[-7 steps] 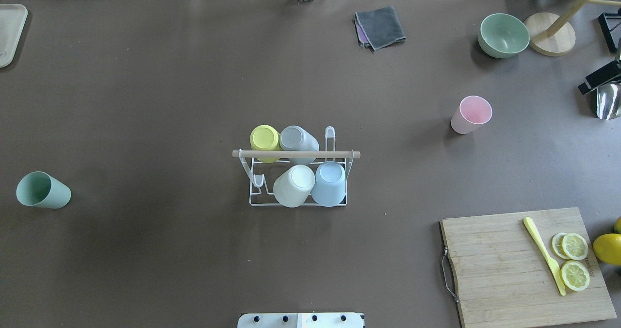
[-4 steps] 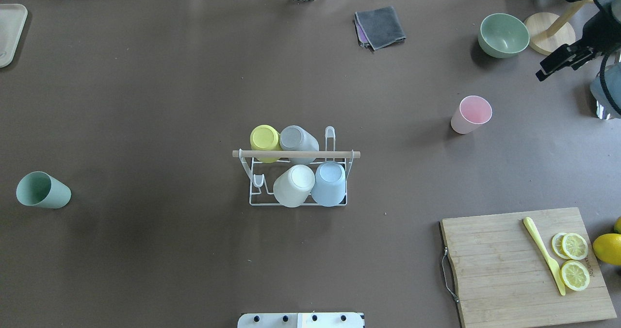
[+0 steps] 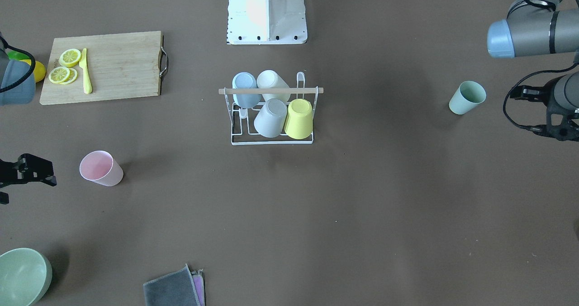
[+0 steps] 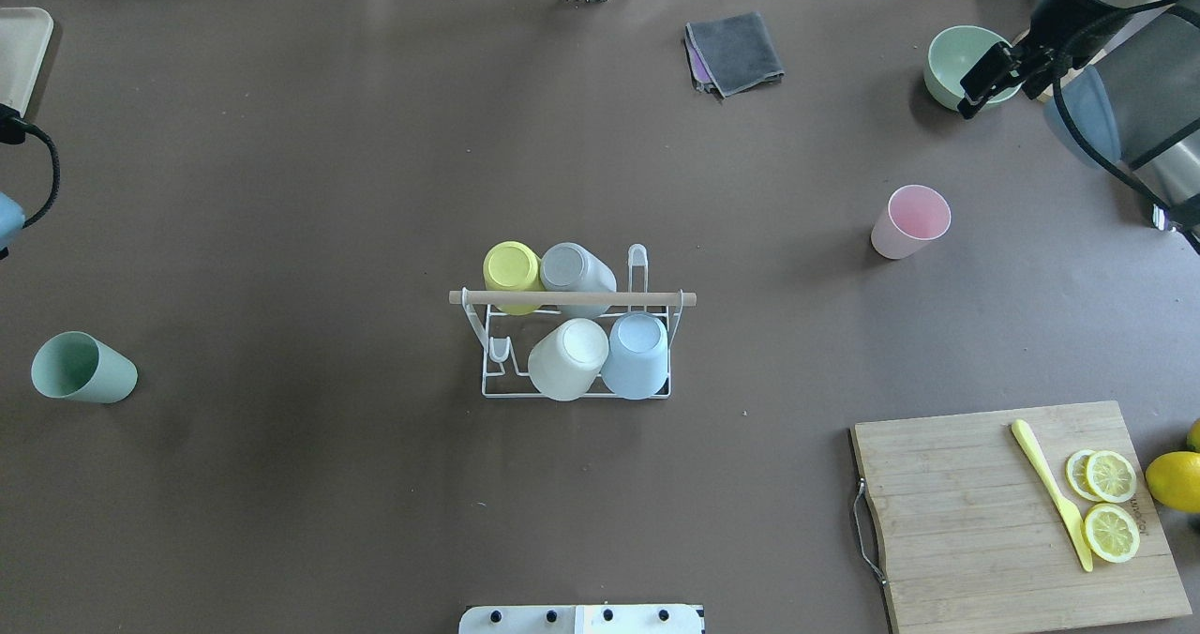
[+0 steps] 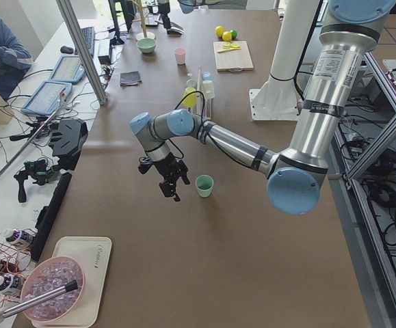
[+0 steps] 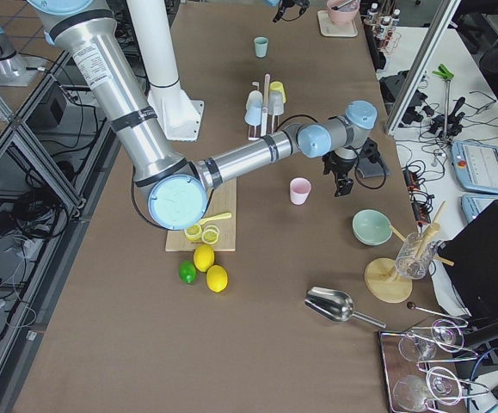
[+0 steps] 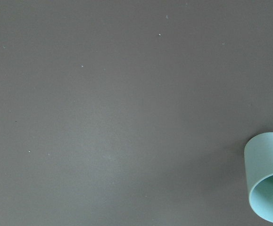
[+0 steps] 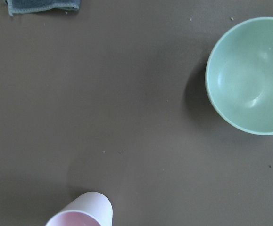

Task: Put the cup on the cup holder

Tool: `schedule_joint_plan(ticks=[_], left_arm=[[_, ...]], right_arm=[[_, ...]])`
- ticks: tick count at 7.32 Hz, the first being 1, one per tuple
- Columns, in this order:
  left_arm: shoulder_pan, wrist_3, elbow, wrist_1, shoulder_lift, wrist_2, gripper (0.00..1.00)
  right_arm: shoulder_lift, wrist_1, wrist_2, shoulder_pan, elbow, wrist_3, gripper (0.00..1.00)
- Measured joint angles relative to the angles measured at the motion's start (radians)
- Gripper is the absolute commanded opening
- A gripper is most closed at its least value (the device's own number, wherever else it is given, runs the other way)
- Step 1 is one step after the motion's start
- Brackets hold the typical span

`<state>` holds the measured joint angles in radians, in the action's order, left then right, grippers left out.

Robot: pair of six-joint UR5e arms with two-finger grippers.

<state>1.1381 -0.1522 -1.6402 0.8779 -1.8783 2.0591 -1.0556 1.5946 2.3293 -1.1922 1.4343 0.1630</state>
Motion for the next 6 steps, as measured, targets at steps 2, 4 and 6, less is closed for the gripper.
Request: schedule_joint_plan(ticks=[2,4,6], left_arm=[[-0.05,-0.161,0.204,-0.059,-0.144,-0.049,0.98],[-0.083,-0.253,0.319,-0.093,-0.211,-0.059,0.98],[-0.097,-0.281,0.375,-0.125,-0.243,-0.057,0.98]], right_arm=[[0.1,-0.001,-0.004,0.026,-0.122,0.001,1.0],[0.211,0.016,-0.007,0.052,-0.268,-0.002,1.0],[0.304,0.105,-0.011,0.079,-0.385,-0.021,1.0]])
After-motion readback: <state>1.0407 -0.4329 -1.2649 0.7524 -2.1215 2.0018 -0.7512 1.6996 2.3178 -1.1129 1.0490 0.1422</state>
